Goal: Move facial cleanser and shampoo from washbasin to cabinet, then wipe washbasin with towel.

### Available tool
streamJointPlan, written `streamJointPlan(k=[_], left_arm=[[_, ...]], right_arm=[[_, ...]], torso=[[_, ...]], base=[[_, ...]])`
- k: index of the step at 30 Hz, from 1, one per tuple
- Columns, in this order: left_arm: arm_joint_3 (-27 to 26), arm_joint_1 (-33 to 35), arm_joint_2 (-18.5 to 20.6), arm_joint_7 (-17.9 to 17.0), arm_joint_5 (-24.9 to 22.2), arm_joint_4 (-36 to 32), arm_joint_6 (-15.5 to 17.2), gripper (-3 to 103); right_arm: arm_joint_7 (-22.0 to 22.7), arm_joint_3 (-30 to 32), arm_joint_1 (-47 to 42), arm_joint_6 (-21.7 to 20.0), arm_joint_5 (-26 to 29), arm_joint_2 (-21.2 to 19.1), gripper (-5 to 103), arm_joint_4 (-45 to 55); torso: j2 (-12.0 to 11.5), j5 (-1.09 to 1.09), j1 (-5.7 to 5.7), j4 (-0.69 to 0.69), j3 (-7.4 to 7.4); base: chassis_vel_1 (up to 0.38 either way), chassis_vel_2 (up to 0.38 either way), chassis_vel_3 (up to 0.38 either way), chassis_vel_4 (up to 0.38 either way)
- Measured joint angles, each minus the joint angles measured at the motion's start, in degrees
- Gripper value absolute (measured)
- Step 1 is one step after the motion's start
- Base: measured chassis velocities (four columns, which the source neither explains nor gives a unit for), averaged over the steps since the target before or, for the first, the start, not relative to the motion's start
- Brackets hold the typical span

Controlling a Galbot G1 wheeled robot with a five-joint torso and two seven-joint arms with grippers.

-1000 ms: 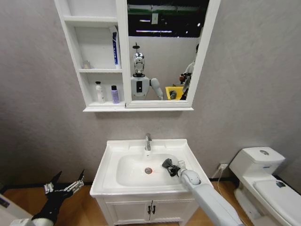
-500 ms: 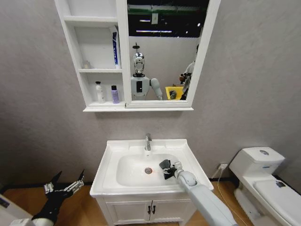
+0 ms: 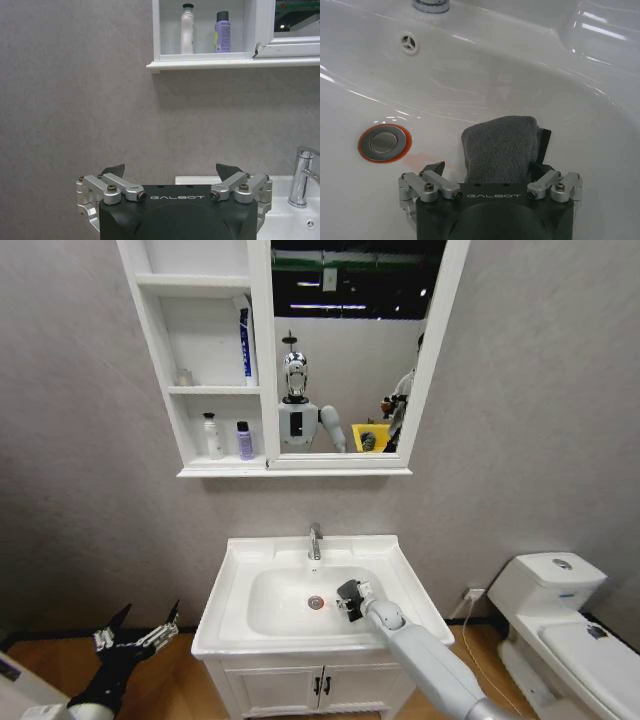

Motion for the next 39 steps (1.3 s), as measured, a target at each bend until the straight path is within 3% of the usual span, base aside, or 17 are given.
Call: streamJointPlan(k=[4, 7, 12, 15, 16, 18, 20, 21, 23, 26, 31, 35, 39], left_arm=[[0.00, 0.00, 0.00, 0.00, 0.00, 0.00, 0.00, 100], [0.00, 0.00, 0.00, 0.00, 0.00, 0.00, 0.00, 100], [0.00, 0.00, 0.00, 0.00, 0.00, 0.00, 0.00, 100], [0.00, 0.00, 0.00, 0.00, 0.00, 0.00, 0.00, 100], [0.00, 0.00, 0.00, 0.00, 0.00, 0.00, 0.00, 100], [0.00, 0.00, 0.00, 0.00, 0.00, 0.00, 0.00, 100], [0.00, 0.00, 0.00, 0.00, 0.00, 0.00, 0.00, 100], [0.00, 0.00, 0.00, 0.00, 0.00, 0.00, 0.00, 100], [0.00, 0.00, 0.00, 0.00, 0.00, 0.00, 0.00, 100], [0.00, 0.00, 0.00, 0.00, 0.00, 0.00, 0.00, 100], [0.00, 0.00, 0.00, 0.00, 0.00, 0.00, 0.00, 100], [0.00, 0.00, 0.00, 0.00, 0.00, 0.00, 0.00, 100], [0.00, 0.00, 0.00, 0.00, 0.00, 0.00, 0.00, 100]], right_arm=[[0.09, 0.02, -0.20, 0.36, -0.30, -0.06, 84, -0.28], [0.35, 0.32, -0.67, 1.67, -0.71, 0.34, 68, -0.91], [0.65, 0.77, -1.09, 1.96, -0.69, 0.28, 57, -0.77], [0.72, 0.83, -1.17, 1.79, -0.53, -1.09, 39, 0.24], [0.72, 0.83, -1.17, 1.79, -0.53, -1.09, 39, 0.24], [0.77, 0.77, -1.17, 1.47, -0.47, -1.72, 29, 0.56], [1.04, 0.64, -1.17, 1.50, -0.65, -1.82, 29, 0.54], [1.32, 0.23, -1.15, 1.82, -1.64, -2.29, 19, 0.48], [1.34, -0.27, -0.86, 1.75, -2.16, -3.48, 13, 0.92], [1.13, -0.57, -0.57, 1.55, -2.67, -3.78, 7, 1.00], [0.68, -0.67, -0.49, 1.44, -3.26, -3.00, 7, 0.17], [0.17, -0.61, -0.56, 1.79, -3.84, -1.11, 7, -1.49], [-0.66, -0.74, 0.43, 2.54, -3.92, 3.48, 7, -6.17]], torso=[[0.00, 0.00, 0.00, 0.00, 0.00], [0.00, 0.01, 0.00, 0.01, 0.00], [0.00, 0.01, 0.00, 0.02, 0.00], [0.00, 0.01, 0.00, 0.01, 0.00], [0.00, 0.01, 0.00, 0.01, 0.00], [0.00, 0.00, 0.00, -0.01, 0.00], [0.00, 0.01, 0.00, 0.00, 0.00], [0.00, 0.04, 0.00, 0.04, 0.00], [0.00, 0.00, 0.00, 0.01, 0.00], [0.00, 0.00, 0.00, -0.01, 0.00], [0.01, -0.02, 0.00, -0.02, -0.01], [0.02, -0.02, -0.01, -0.02, -0.01], [0.03, -0.03, -0.02, 0.00, -0.03]], base=[[0.000, 0.000, 0.000, 0.000], [0.000, 0.000, 0.000, 0.000], [0.000, 0.000, 0.000, 0.000], [0.000, 0.000, 0.000, 0.000], [0.000, 0.000, 0.000, 0.000], [0.000, 0.000, 0.000, 0.000], [0.000, 0.000, 0.000, 0.000], [0.000, 0.000, 0.000, 0.000], [0.000, 0.000, 0.000, 0.000], [0.000, 0.000, 0.000, 0.000], [0.000, 0.000, 0.000, 0.000], [0.000, 0.000, 0.000, 0.000], [0.000, 0.000, 0.000, 0.000]])
